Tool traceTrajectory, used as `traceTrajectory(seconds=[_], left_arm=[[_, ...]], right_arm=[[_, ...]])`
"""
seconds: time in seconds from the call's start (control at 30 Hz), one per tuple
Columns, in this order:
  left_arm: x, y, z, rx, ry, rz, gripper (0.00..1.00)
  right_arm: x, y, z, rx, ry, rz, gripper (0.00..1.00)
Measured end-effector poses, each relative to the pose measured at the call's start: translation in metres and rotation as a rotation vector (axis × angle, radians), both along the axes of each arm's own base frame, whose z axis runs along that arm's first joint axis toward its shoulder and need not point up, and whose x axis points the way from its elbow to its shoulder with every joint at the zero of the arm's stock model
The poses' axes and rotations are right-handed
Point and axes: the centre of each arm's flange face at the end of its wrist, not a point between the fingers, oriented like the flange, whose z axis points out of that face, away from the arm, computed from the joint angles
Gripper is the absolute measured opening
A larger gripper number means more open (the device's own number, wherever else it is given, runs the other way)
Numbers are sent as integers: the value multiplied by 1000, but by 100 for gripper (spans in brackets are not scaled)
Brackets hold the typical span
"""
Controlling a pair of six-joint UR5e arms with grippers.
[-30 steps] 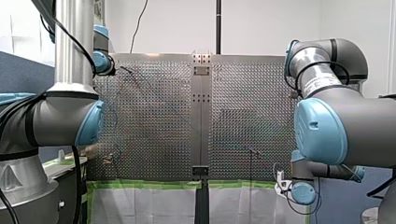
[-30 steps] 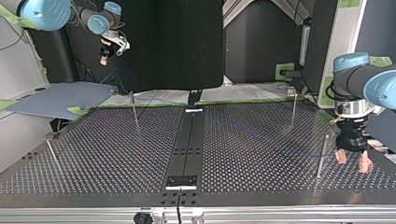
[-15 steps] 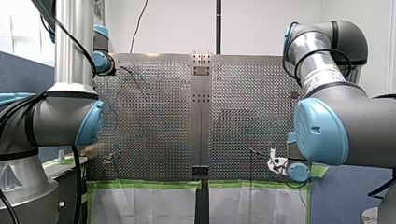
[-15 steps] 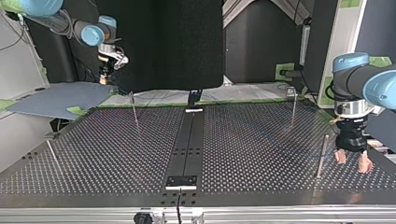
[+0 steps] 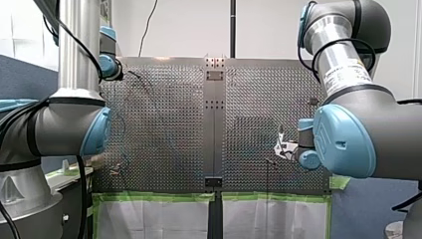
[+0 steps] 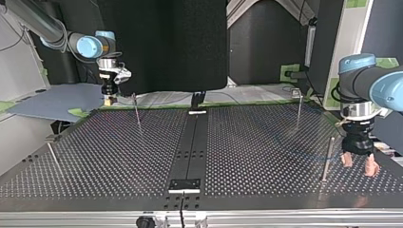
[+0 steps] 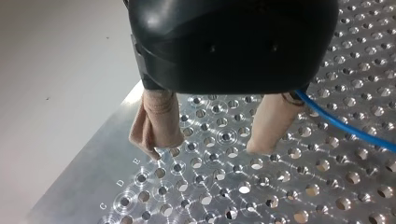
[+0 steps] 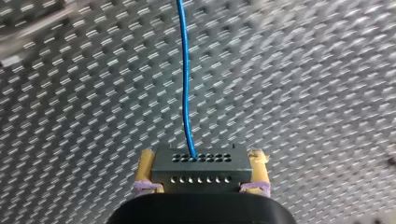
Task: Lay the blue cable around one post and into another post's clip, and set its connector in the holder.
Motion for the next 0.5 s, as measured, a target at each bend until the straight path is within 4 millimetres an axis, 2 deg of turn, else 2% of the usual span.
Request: traceTrajectory(seconds=[0.17, 0.5], left_arm=[[0, 0, 0, 0, 1, 2, 100], [0, 1, 0, 1, 1, 7, 100]], right_arm=[[-1, 3, 21, -23, 11, 35, 0], [-4, 26, 56, -100, -23, 120, 0]])
